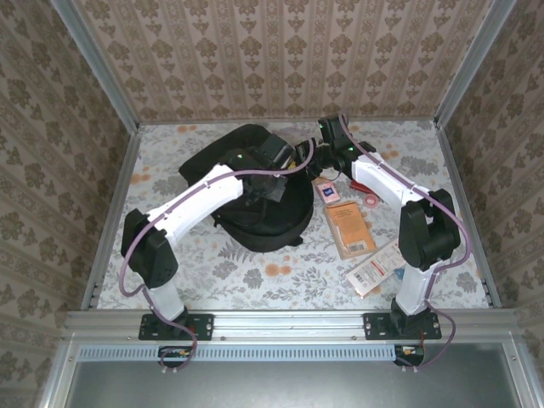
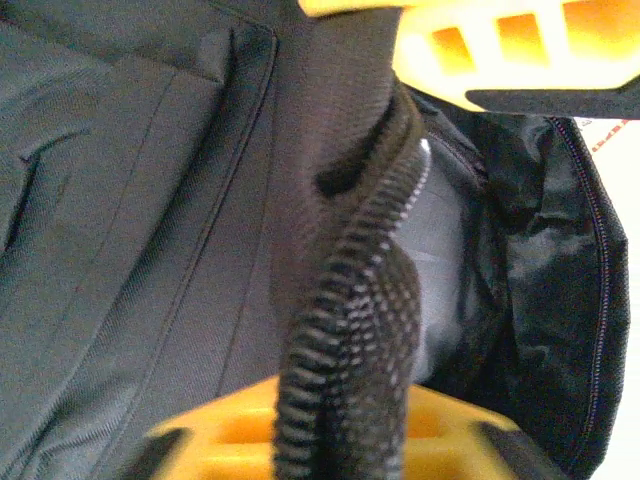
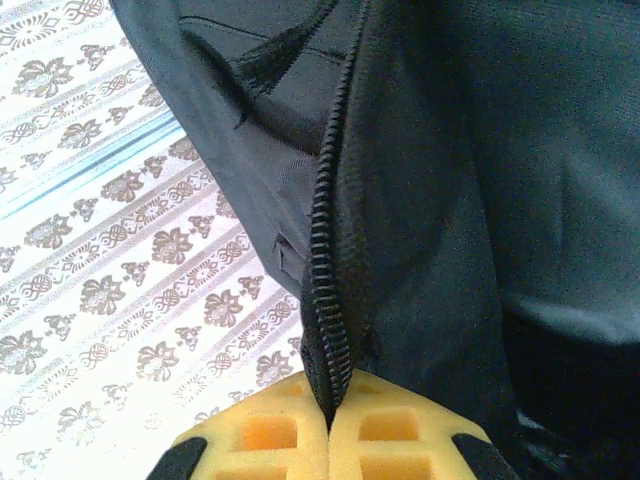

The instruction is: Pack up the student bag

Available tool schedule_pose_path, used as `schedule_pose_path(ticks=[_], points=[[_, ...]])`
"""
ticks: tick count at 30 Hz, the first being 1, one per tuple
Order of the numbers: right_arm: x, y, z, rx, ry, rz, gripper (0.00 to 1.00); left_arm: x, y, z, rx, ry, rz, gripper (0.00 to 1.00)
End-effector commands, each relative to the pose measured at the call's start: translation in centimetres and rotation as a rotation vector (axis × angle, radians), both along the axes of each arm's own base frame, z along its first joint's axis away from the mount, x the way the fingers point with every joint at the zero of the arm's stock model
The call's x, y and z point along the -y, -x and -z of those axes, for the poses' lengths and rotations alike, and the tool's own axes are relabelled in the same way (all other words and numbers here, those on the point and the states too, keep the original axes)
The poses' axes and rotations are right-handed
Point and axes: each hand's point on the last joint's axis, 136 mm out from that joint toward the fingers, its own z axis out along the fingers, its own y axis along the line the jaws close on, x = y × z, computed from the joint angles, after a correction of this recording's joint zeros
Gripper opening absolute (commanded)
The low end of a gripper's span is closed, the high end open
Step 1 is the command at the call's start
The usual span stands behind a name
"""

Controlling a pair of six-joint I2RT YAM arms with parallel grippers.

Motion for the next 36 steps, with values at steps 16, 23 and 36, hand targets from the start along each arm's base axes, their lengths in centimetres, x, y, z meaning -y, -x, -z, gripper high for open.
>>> schedule_pose_path(ticks=[16, 23, 36], points=[[9.7, 4.6, 1.0, 0.354, 0.712, -0.246, 0.70, -2.1, -0.8, -8.0, -0.100, 0.499, -0.033, 0.00], [3.5, 4.4, 4.5, 0.313, 0.486, -0.522, 0.75, -1.3, 1.4, -8.3, -0.241, 0.637, -0.085, 0.00], [6.8, 4.5, -1.8, 0.343, 0.633, -0.376, 0.75, -2.3, 2.3, -5.2, -0.230, 0.343, 0.054, 0.00]])
